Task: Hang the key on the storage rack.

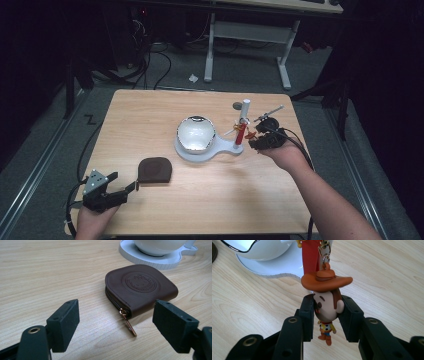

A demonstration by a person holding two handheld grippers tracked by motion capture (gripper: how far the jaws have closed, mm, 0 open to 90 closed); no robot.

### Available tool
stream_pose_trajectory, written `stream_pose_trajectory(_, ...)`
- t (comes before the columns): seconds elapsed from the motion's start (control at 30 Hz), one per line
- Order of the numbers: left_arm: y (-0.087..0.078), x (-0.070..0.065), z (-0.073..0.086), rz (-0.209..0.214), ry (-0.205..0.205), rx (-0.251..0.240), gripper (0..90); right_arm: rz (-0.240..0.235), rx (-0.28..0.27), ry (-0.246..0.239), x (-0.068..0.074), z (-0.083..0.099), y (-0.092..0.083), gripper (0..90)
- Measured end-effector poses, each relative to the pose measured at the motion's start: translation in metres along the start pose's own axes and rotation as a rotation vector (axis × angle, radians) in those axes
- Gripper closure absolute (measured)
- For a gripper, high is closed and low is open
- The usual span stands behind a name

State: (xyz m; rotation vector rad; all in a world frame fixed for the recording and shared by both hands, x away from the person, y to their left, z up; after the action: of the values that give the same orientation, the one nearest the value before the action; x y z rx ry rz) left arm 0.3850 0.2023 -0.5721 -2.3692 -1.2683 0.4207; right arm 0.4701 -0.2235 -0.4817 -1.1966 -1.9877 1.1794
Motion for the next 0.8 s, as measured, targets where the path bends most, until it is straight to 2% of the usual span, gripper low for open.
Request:
stream_pose_trajectory(0.33, 0.001, 0.000, 0.000, 0.001, 0.001, 0.003, 22.2, -0.001, 0.001, 0.010, 0.000, 0.000, 0.009, 61.5)
stream_pose_trajectory(0.8, 0.004, -0.003, 0.000, 0.006, 0.011, 0.010, 22.4, 0.006, -0.034, 0.017, -0.002, 0.005, -0.012, 58.5)
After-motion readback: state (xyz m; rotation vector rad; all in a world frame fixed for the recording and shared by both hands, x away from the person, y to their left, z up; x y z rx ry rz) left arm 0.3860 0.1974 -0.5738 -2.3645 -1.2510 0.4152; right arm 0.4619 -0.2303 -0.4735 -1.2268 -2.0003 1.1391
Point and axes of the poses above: each handheld gripper's, and its own axes: y roughly forward along the jaws, z roughly out of its underside, x roughly to its left, the point moved 10 cm from there along y, roughly forward along the jaws, and after that the axes turned 3 degrees about y, right-handed, at the moved point
